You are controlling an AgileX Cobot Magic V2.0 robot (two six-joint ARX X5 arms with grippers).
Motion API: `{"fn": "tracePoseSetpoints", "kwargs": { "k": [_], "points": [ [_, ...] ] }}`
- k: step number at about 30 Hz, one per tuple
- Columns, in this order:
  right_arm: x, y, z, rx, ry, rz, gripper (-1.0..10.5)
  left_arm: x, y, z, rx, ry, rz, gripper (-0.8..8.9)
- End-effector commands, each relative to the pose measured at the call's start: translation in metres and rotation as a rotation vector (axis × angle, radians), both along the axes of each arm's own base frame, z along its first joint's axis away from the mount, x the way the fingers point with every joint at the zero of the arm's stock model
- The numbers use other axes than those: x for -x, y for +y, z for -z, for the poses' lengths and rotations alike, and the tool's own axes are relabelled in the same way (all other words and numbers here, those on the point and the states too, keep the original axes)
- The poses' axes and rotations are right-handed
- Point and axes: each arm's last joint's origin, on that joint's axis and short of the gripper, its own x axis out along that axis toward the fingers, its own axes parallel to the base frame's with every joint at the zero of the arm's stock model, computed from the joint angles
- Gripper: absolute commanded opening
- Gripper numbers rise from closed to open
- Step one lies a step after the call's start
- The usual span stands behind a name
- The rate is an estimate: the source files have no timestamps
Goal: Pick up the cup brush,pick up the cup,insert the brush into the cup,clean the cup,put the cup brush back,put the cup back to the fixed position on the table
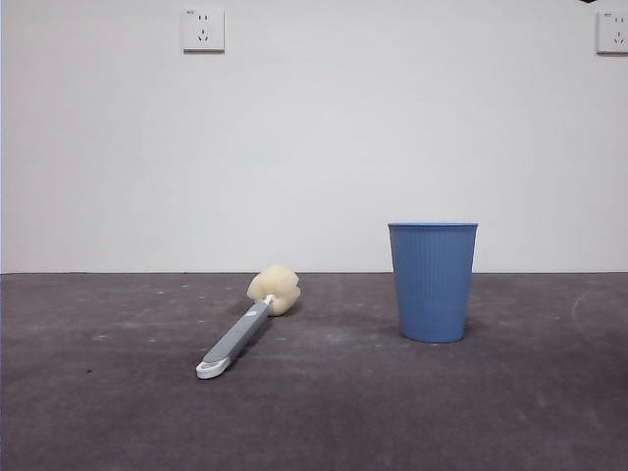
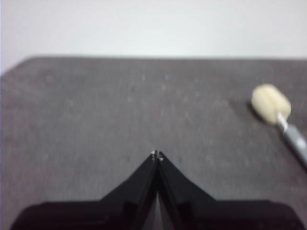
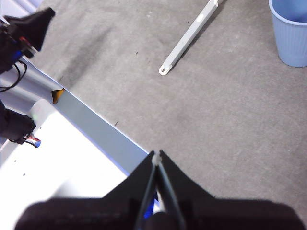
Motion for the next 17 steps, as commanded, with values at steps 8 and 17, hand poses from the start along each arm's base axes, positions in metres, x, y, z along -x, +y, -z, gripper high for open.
{"fn": "tracePoseSetpoints", "kwargs": {
  "k": [8,17],
  "points": [
    [0.0001,0.0001,-0.0004,-0.006,0.000,0.006,0.0,-0.0003,-0.0001,0.0058,0.007,0.026,0.009,-0.03],
    [0.0001,0.0001,-0.0004,-0.006,0.000,0.006,0.0,-0.0003,-0.0001,0.0058,0.007,0.026,0.009,-0.03]
  ]
}}
